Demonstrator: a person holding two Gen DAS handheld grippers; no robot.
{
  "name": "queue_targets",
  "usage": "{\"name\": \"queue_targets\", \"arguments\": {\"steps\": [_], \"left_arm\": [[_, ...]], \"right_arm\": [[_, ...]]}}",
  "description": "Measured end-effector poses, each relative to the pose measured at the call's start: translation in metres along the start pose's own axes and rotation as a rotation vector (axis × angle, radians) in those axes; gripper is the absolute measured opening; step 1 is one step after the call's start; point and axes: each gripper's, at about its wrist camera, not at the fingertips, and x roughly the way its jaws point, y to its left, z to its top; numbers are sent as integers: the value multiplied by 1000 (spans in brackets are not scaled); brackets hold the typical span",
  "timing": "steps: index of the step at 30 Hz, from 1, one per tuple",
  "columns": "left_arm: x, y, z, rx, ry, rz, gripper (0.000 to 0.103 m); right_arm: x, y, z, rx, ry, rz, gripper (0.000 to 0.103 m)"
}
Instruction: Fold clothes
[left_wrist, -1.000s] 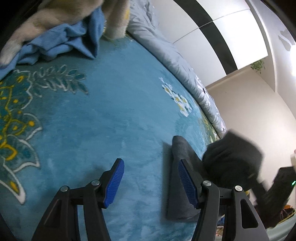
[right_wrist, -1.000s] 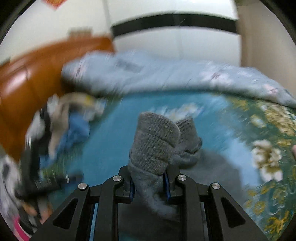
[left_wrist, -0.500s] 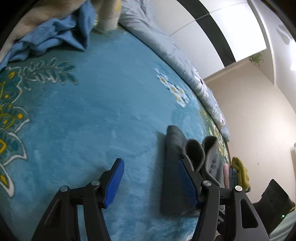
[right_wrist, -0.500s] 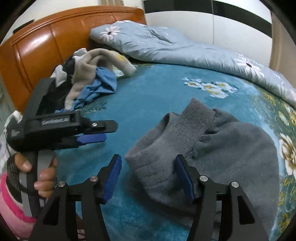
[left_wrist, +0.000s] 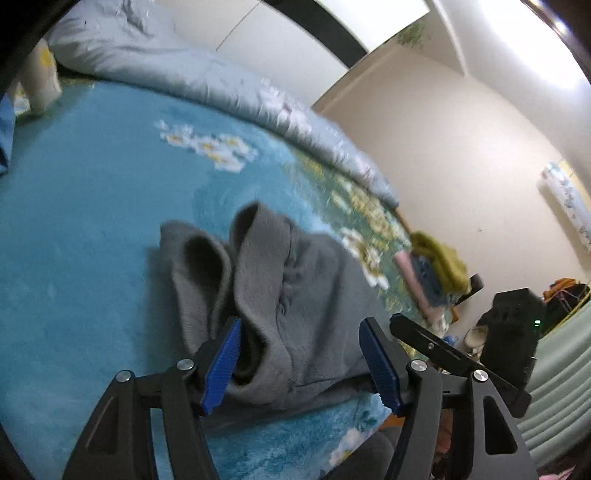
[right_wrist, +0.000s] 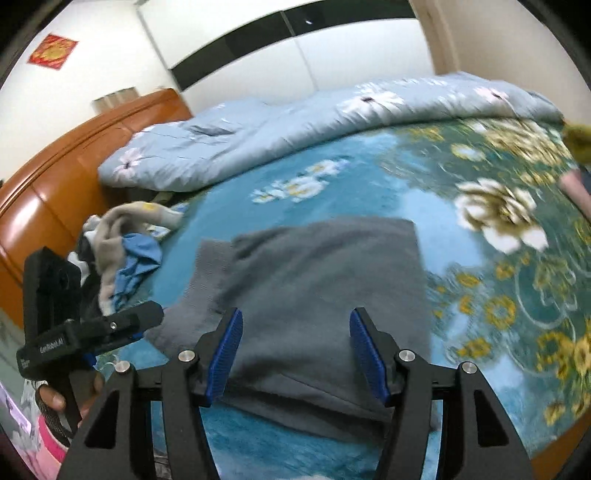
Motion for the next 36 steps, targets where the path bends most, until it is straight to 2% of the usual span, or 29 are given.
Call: {"name": "queue_targets", "arguments": {"steps": [3,4,5,6,7,10,14,17,24,29,30,31,32,33,36], "left_arm": [[1,3,-3,-20,-14,-7,63],[-2,6,-4,-38,-25,-20,46],[-4,10,-4,-61,-33,-29,35],[-6,16,-4,-90,-36,-34,14],[-7,22,-4,-117,-37,-43,7],[-19,31,-6,-165,-68,-96,7],[-44,35,-6,-151,-114,-166,7],[-45,47,-12,-162,-112,-126,7],[-17,90,-31,-300,-32,-36,8],[-25,86,-26,-273,-33,-47,14],[-29,84,-23,-262,-47,-53,23],[-34,82,-21,-250,-61,-59,45],[-37,80,-19,-237,-74,-53,59],[-38,79,-16,-223,-82,-33,78],[-26,78,-9,-203,-61,3,80]], "right_arm": [[3,-10,-5,28,20,-3,62],[4,-13,-6,38,21,0,62],[4,-15,-8,48,23,3,62],[4,-17,-8,56,23,6,62],[5,-19,-8,64,24,9,62],[3,-21,-7,76,20,27,62],[-3,-26,-7,88,4,29,62],[-6,-33,-9,109,-4,17,62],[2,-56,-18,176,31,-10,62],[8,-72,-24,229,49,11,62],[9,-75,-25,238,51,19,62],[9,-79,-25,247,52,27,62],[10,-82,-26,254,52,35,63],[11,-85,-27,263,53,42,65],[19,-95,-28,309,73,80,66]]}}
